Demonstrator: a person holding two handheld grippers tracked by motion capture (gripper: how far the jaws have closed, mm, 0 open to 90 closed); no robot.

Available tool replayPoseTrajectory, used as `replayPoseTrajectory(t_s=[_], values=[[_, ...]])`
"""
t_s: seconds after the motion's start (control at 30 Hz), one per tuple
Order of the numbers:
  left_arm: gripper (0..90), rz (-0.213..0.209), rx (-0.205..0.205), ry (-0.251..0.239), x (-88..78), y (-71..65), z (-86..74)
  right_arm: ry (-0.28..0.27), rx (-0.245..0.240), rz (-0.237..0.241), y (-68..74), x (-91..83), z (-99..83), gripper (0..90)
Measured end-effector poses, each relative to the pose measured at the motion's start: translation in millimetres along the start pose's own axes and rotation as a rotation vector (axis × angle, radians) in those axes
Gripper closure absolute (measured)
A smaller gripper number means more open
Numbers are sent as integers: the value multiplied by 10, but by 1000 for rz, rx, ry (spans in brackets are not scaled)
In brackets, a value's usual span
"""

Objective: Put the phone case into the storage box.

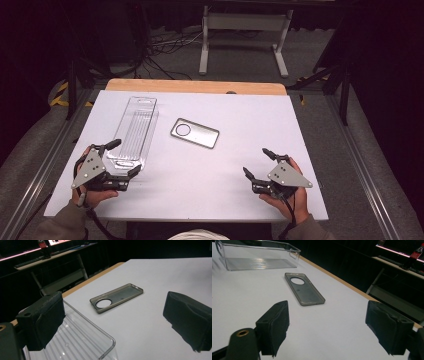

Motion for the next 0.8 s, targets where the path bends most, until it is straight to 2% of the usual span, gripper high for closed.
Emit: replayPoseTrajectory(t_s=[0.13, 0.3, 0.5, 0.67, 0.8], values=[[43, -4, -3, 3, 29, -7, 9, 4, -10, 1, 15, 16, -8, 205], [43, -23, 16, 9, 66, -52, 4, -12, -12, -2, 8, 22, 59, 209], [41, -20, 4, 21, 30, -41, -24, -13, 5, 2, -37, 105, 117, 220], [42, -13, 12, 24, 8, -23, -28, -6, 25, -4, -117, 241, 222, 275], [41, -14, 17, 26, 9, -19, -35, -18, 39, 30, -192, 452, 384, 380]])
Point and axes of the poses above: each handheld gripper's, and its own axes: x roughly forward along the jaws, z roughly out of its top, y roughly to its left, the point moved 8 cm from there along x, roughly forward along the jaws, and after that the axes turned 3 degrees about -x, right-handed, at the moved point
